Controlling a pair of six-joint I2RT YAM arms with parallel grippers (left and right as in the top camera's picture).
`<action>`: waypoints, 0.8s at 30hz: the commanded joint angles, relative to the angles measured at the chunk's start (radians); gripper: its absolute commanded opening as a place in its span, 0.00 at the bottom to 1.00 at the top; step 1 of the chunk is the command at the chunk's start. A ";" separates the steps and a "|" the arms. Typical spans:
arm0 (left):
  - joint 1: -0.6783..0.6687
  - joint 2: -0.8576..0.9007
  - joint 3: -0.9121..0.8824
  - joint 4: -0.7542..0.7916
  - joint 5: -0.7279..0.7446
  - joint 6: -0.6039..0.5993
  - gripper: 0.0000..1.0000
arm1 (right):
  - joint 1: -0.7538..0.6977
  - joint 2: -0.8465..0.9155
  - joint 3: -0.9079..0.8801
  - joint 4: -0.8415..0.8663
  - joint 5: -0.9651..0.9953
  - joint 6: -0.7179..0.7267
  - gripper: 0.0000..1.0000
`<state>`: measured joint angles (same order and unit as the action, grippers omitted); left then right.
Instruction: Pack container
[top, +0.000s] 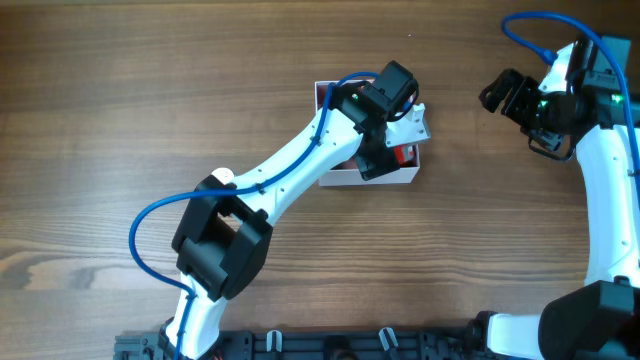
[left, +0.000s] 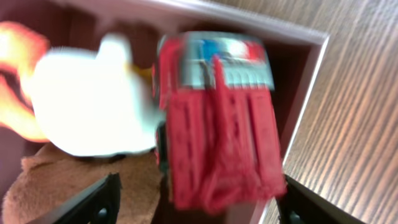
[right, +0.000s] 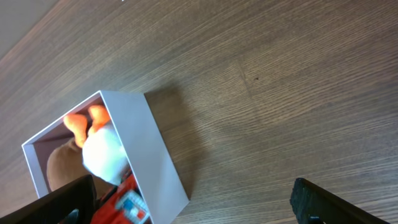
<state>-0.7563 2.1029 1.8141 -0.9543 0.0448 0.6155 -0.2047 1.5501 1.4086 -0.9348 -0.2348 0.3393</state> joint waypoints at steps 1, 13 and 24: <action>-0.008 -0.015 0.004 -0.016 -0.107 -0.029 0.84 | -0.002 -0.002 -0.001 0.003 0.017 0.002 1.00; 0.025 -0.241 0.038 -0.142 -0.337 -0.315 0.89 | -0.002 -0.002 -0.001 0.003 0.017 0.002 1.00; 0.251 -0.307 -0.011 -0.476 -0.167 -0.637 0.59 | -0.002 -0.002 -0.001 0.003 0.017 0.002 1.00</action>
<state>-0.5842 1.7733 1.8473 -1.4006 -0.2081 0.1463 -0.2047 1.5501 1.4086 -0.9344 -0.2344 0.3393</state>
